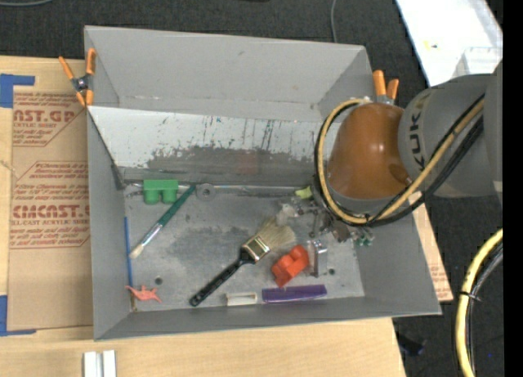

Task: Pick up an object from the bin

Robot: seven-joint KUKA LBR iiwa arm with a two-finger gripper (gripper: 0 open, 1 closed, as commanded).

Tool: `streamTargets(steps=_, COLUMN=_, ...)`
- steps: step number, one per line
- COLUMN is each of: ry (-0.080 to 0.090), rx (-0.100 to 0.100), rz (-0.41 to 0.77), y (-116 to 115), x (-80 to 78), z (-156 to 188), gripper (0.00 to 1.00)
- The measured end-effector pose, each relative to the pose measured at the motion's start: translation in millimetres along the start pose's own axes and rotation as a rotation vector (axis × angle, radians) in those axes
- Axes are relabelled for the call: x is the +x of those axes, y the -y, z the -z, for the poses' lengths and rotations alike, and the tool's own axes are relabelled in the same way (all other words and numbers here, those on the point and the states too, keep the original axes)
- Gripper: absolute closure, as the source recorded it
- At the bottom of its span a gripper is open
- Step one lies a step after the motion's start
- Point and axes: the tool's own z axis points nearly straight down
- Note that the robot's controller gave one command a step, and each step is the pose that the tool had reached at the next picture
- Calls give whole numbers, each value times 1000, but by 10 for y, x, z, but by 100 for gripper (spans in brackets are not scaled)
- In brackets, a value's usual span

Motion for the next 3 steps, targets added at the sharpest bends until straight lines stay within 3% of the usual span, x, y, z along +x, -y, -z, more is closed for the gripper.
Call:
streamTargets(steps=1, ry=0, rx=1, rz=-165, y=-230, x=-155, z=-70, gripper=0)
streamTargets(steps=2, ry=4, rx=2, rz=-12, y=-362, x=169, z=-150, gripper=0)
streamTargets(steps=3, ry=4, rx=1, rz=-22, y=-493, x=173, z=-168, gripper=0)
